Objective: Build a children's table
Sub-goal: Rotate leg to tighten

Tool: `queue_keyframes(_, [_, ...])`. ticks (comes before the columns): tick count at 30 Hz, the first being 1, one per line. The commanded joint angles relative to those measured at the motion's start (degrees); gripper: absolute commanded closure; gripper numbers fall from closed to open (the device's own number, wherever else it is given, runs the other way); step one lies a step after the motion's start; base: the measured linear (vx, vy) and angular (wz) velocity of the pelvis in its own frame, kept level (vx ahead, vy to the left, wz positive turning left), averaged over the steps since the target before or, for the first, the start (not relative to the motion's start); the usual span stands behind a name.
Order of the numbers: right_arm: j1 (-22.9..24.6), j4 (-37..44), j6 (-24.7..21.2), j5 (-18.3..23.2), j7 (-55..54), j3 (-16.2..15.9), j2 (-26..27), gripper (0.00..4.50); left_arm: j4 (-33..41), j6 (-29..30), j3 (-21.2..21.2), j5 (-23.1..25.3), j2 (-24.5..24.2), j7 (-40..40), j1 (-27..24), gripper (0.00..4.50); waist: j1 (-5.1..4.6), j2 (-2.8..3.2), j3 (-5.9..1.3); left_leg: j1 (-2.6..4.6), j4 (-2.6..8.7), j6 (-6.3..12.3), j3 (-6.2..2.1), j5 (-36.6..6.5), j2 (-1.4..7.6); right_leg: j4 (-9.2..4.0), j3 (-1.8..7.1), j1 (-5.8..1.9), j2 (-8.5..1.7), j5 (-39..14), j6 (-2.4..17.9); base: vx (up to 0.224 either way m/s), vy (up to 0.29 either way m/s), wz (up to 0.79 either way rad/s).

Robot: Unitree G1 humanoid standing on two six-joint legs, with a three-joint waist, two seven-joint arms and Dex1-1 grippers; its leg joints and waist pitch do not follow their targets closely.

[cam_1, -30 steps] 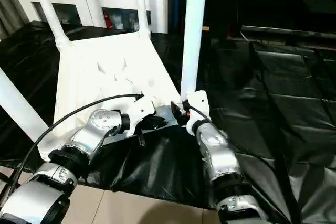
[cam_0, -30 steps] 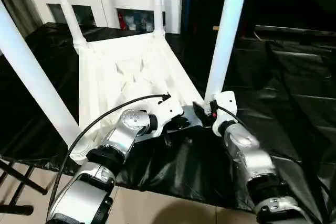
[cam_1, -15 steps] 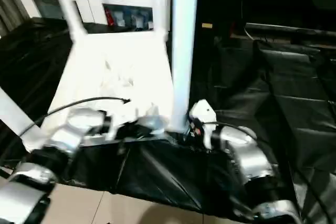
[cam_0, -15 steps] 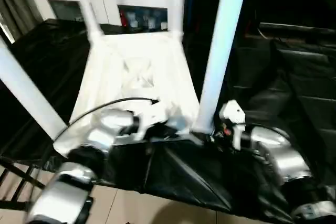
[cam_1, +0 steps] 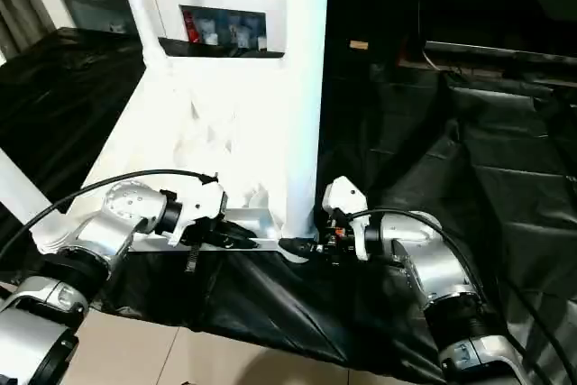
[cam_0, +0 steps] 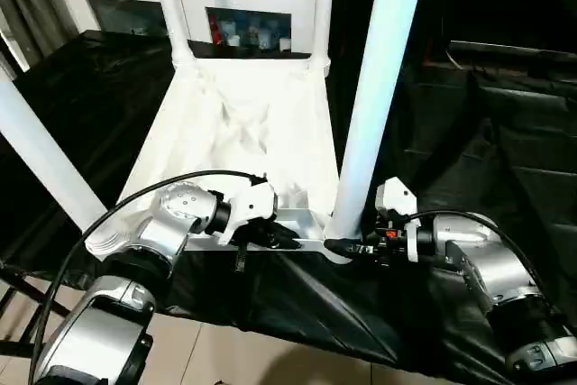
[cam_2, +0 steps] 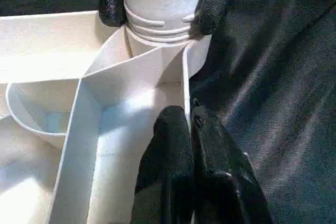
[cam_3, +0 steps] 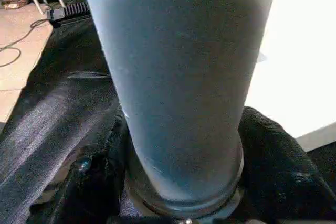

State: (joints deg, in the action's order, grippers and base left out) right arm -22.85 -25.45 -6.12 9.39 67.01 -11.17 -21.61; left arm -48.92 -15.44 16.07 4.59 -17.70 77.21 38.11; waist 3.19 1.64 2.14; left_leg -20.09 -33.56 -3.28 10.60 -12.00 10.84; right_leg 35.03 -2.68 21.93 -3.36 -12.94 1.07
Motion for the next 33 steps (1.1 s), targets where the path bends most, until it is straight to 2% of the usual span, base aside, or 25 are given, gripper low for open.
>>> queue_keyframes(1, [0.95, 1.38, -0.22, 0.17, 0.87, -3.05, 2.58, 1.82, -1.99, 0.24, 2.1, 2.13, 0.53, -1.59, -0.36, 4.5, 0.11, -0.5, -2.75, -0.05, 3.52, 4.95, -0.81, -6.05, 2.94, -3.65, 2.62, -2.74, -4.95, 0.3, 15.33, 0.0, 0.0, 0.0])
queue_keyframes(2, [1.53, 0.91, -0.1, -0.83, -4.09, -1.79, 3.76, 1.82, -2.42, 1.05, 1.77, 2.6, 1.13, -4.57, -0.26, 4.5, 0.05, -0.54, -2.65, -0.03, 3.59, 4.65, -0.8, -6.66, 2.94, -3.79, 2.63, -2.7, -4.96, -0.68, 15.18, 0.0, 0.0, 0.0])
queue_keyframes(4, [1.71, 0.56, 0.01, -1.3, -6.54, -1.16, 4.42, 1.82, -2.7, 1.47, 1.6, 2.88, 1.47, -6.11, -0.14, 4.5, -0.09, -0.57, -2.39, 0.0, 3.86, 3.62, -0.86, -8.45, 2.88, -4.24, 2.62, -2.57, -5.01, -4.65, 14.6, 0.0, 0.0, 0.0])
queue_keyframes(7, [1.51, -4.01, 0.69, -4.83, -23.21, 2.45, 9.01, 1.83, -1.9, 5.65, 0.62, 3.33, 5.48, -14.3, -0.13, 4.5, -0.62, -0.51, -2.0, 0.46, 4.3, 1.29, -1.06, -12.02, 2.84, -5.23, 2.85, -2.09, -5.26, -14.59, 12.55, -0.022, -0.001, 0.0])
queue_keyframes(8, [1.44, -4.65, 0.39, -5.07, -25.86, 3.17, 9.82, 1.83, -1.55, 6.2, 0.73, 3.62, 6.16, -15.48, -0.24, 4.5, -0.95, -0.48, -1.85, 0.59, 4.52, 0.26, -1.2, -13.2, 2.84, -5.57, 2.88, -1.82, -5.28, -18.28, 11.76, 0.0, 0.0, 0.0])
queue_keyframes(10, [1.15, -6.14, -0.36, -5.32, -31.84, 4.83, 12.04, 1.83, -0.61, 7.9, 1.11, 4.04, 8.12, -17.78, -0.71, 4.5, -1.75, -0.59, -1.74, 0.14, 4.87, -0.38, -1.59, -14.59, 2.7, -5.95, 2.8, -1.99, -5.23, -22.59, 9.69, 0.0, 0.0, 0.0])
queue_keyframes(11, [0.93, -7.26, -0.55, -5.84, -37.2, 5.79, 14.37, 1.83, 0.38, 9.67, 1.42, 4.26, 10.37, -20.05, -1.35, 4.5, -1.78, -0.53, -1.78, 0.15, 4.89, -0.4, -1.67, -14.62, 2.7, -6.0, 2.8, -1.95, -5.28, -22.75, 9.46, 0.0, 0.0, 0.0])
queue_keyframes(12, [0.93, -7.26, -0.55, -5.84, -37.2, 5.79, 14.37, 1.83, 0.38, 9.67, 1.42, 4.26, 10.37, -20.05, -1.35, 4.5, -1.94, -0.51, -1.81, 0.17, 4.92, -0.41, -1.65, -14.86, 2.77, -5.96, 2.87, -1.85, -5.23, -22.41, 9.46, 0.0, 0.0, 0.0])
queue_keyframes(14, [0.6, -7.99, -1.01, -6.79, -42.74, 5.93, 17.62, 1.83, 0.67, 11.31, 1.92, 4.85, 12.96, -23.09, -1.69, 4.5, -2.06, -0.38, -1.76, 0.59, 4.81, -0.23, -1.49, -16.07, 2.68, -6.24, 3.05, -1.26, -5.06, -21.73, 9.59, 0.0, 0.0, 0.0])
queue_keyframes(15, [0.47, -8.19, -1.08, -7.19, -44.21, 5.75, 18.68, 1.83, 0.7, 11.63, 2.18, 5.17, 13.63, -24.02, -1.74, 4.5, -2.15, -0.59, -1.73, 0.45, 4.83, 0.0, -1.52, -16.21, 2.53, -6.29, 3.1, -1.36, -5.07, -21.86, 9.46, 0.0, 0.0, 0.0])
queue_keyframes(17, [0.37, -8.28, -1.14, -7.9, -45.94, 5.44, 19.93, 1.83, 0.77, 12.06, 2.5, 5.45, 14.31, -25.18, -1.79, 4.5, -2.2, -0.44, -1.76, 0.41, 4.82, 0.24, -1.53, -16.38, 2.47, -6.44, 3.17, -1.32, -5.07, -22.56, 8.93, 0.0, 0.0, 0.0])
queue_keyframes(19, [0.14, -7.71, 0.18, -9.07, -45.56, 3.75, 21.19, 1.13, 1.11, 11.83, 3.35, 5.9, 14.81, -25.41, -1.98, 4.5, -2.22, -0.46, -1.77, 0.28, 4.86, 0.55, -1.59, -16.59, 2.49, -6.48, 3.18, -1.34, -5.07, -22.63, 8.6, 0.0, 0.0, 0.0])
queue_keyframes(20, [0.06, -7.64, 1.07, -9.72, -45.96, 3.37, 21.49, 1.13, 1.39, 11.84, 3.56, 6.2, 14.99, -25.37, -2.16, 4.5, -2.31, -0.41, -1.79, 0.26, 4.91, 0.52, -1.62, -16.78, 2.52, -6.46, 3.17, -1.28, -5.07, -22.54, 8.49, 0.0, 0.0, 0.0])
queue_keyframes(22, [-0.2, -7.33, 2.56, -10.84, -45.62, 2.9, 20.34, 1.0, 1.75, 11.69, 3.53, 6.56, 14.54, -25.21, -2.46, 4.5, -2.32, -0.38, -1.87, 0.27, 4.92, 0.43, -1.62, -16.55, 2.6, -6.4, 3.24, -1.26, -5.13, -21.38, 8.72, 0.0, 0.0, 0.0])
queue_keyframes(25, [-0.49, -7.23, 3.49, -9.44, -42.38, 3.82, 17.71, 0.72, 2.31, 11.45, 3.12, 6.44, 12.71, -24.45, -2.7, 4.5, -2.09, -0.36, -2.23, 0.39, 4.53, 1.38, -1.29, -14.18, 2.62, -5.75, 3.39, -1.48, -4.94, -14.12, 10.79, 0.0, 0.0, 0.0])
queue_keyframes(26, [-0.31, -6.9, 3.63, -8.19, -40.5, 4.42, 16.95, 0.56, 2.78, 11.47, 3.0, 6.47, 12.14, -24.52, -2.84, 4.5, -1.9, -0.58, -2.33, 0.26, 4.31, 2.3, -1.1, -12.55, 2.62, -5.49, 3.44, -1.71, -4.95, -10.71, 11.61, 0.0, 0.0, 0.0])
queue_keyframes(28, [-0.08, -6.49, 4.83, -7.9, -36.44, 4.02, 14.09, 0.37, 3.01, 10.25, 2.72, 5.87, 10.42, -22.39, -3.02, 4.5, -1.45, -0.46, -2.41, 0.19, 4.09, 3.36, -0.96, -10.38, 2.62, -5.07, 3.42, -1.86, -4.93, -6.71, 12.62, 0.0, 0.0, 0.0])
queue_keyframes(29, [0.16, -6.03, 5.09, -7.43, -33.89, 3.78, 12.66, 0.28, 3.1, 9.12, 2.7, 5.48, 9.49, -20.79, -3.13, 4.5, -1.26, -0.68, -2.71, -0.03, 3.82, 4.18, -0.95, -8.24, 2.58, -4.56, 3.34, -2.34, -4.91, -3.09, 13.17, 0.0, 0.0, 0.0])
queue_keyframes(30, [0.32, -5.66, 5.04, -6.99, -32.34, 3.7, 11.96, 0.28, 3.19, 8.96, 2.62, 5.2, 9.01, -19.86, -3.2, 4.5, -1.18, -0.64, -2.73, -0.41, 3.79, 5.04, -1.04, -6.68, 2.51, -4.22, 3.18, -2.67, -4.91, -0.42, 13.53, 0.0, 0.0, 0.0])
queue_keyframes(31, [0.6, -4.96, 4.61, -6.16, -29.9, 3.59, 11.07, 0.28, 3.28, 8.67, 2.5, 4.82, 8.34, -18.55, -3.25, 4.5, -1.3, -0.65, -2.74, -0.65, 3.76, 5.38, -1.05, -6.05, 2.46, -4.05, 3.11, -2.76, -4.87, 0.61, 13.62, 0.0, 0.0, 0.0])
queue_keyframes(33, [1.55, -2.82, 4.55, -4.71, -22.16, 2.81, 8.66, 0.28, 3.54, 6.86, 2.33, 3.81, 6.44, -14.35, -3.34, 4.5, -1.07, -0.62, -3.05, -0.52, 3.37, 6.96, -0.96, -4.57, 2.44, -3.72, 3.06, -2.96, -4.92, 4.29, 14.0, 0.0, 0.0, 0.0])
